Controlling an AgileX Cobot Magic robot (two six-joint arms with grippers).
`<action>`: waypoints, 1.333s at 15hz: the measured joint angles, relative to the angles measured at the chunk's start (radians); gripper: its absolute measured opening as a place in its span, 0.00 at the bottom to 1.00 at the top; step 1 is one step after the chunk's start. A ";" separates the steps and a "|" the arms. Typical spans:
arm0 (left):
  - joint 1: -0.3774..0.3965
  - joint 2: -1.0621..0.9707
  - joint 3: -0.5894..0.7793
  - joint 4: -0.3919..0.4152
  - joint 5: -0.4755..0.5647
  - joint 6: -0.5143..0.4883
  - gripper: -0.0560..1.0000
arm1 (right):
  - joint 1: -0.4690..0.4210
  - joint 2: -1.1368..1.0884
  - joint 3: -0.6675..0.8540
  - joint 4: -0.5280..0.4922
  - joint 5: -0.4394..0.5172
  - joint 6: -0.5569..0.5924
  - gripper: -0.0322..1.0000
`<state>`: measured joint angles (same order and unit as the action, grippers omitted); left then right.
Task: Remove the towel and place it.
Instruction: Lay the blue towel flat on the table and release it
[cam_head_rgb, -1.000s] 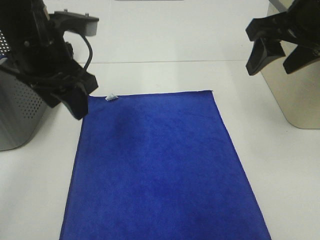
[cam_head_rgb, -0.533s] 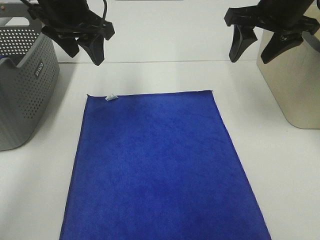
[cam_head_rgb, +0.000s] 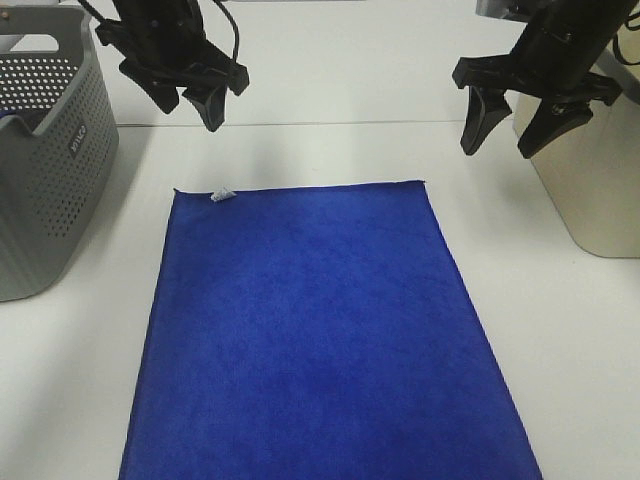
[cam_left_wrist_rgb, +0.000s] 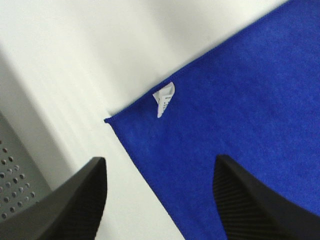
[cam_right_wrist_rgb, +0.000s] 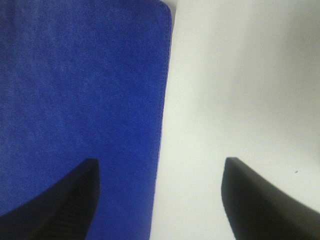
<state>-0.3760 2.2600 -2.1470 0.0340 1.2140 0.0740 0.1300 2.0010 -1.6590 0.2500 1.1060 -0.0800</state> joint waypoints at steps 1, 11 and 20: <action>0.001 0.024 -0.026 0.004 0.000 0.000 0.61 | 0.000 0.027 -0.031 0.000 0.006 -0.008 0.69; 0.150 0.097 -0.055 -0.069 0.002 -0.045 0.61 | 0.000 0.272 -0.354 0.066 0.106 -0.055 0.69; 0.155 0.160 -0.088 -0.080 0.001 -0.061 0.61 | 0.000 0.363 -0.367 0.103 0.088 -0.097 0.69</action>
<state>-0.2210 2.4200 -2.2350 -0.0460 1.2150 0.0130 0.1300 2.3640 -2.0260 0.3530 1.1940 -0.1770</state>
